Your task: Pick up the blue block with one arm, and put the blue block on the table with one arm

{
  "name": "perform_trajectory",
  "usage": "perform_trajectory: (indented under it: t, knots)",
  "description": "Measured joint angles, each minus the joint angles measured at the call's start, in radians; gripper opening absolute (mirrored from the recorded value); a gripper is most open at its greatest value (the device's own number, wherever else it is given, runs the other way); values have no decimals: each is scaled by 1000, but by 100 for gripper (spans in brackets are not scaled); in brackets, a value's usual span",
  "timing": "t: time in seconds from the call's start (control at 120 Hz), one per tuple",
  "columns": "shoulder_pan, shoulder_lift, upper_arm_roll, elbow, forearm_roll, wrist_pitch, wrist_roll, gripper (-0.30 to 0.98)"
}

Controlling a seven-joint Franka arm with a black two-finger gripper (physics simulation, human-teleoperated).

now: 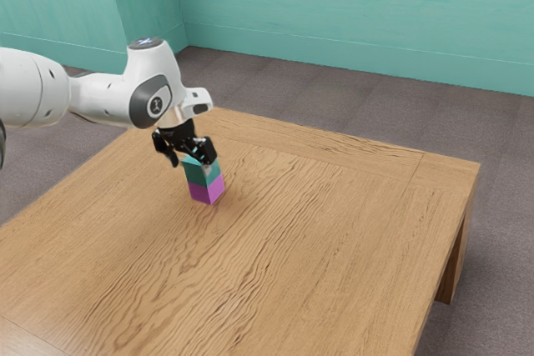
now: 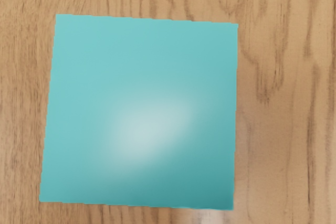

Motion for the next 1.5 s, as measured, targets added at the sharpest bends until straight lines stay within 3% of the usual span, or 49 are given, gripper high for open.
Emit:
perform_trajectory:
  t: [0.567, 1.267, 1.5]
  knots:
    - [16, 116, 9, 158, -2, 0, 59, 69]
    - [13, 179, 1, 193, -8, 0, 58, 69]
    - [12, 169, 1, 189, -4, 0, 48, 40]
